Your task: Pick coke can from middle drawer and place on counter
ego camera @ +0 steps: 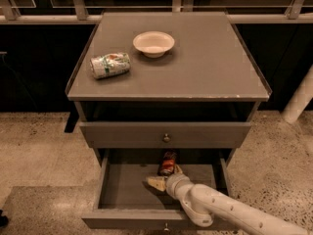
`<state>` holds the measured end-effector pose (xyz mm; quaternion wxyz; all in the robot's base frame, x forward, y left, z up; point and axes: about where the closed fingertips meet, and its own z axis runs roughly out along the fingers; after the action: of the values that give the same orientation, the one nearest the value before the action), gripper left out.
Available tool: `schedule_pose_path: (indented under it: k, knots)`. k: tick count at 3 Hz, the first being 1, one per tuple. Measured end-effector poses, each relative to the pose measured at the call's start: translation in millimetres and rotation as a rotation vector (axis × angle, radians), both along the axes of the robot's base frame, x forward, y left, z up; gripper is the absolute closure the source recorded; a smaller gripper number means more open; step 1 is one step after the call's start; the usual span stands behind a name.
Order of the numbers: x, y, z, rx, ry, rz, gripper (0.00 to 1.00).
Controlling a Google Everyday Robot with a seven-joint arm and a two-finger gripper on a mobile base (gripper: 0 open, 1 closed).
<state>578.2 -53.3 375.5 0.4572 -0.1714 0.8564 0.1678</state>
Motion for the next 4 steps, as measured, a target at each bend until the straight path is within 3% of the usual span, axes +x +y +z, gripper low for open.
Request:
schedule_pose_path:
  k: [3, 4]
  knots:
    - [0.0, 0.1, 0.0, 0.000, 0.000, 0.000, 0.89]
    - [0.0, 0.1, 0.0, 0.000, 0.000, 0.000, 0.85]
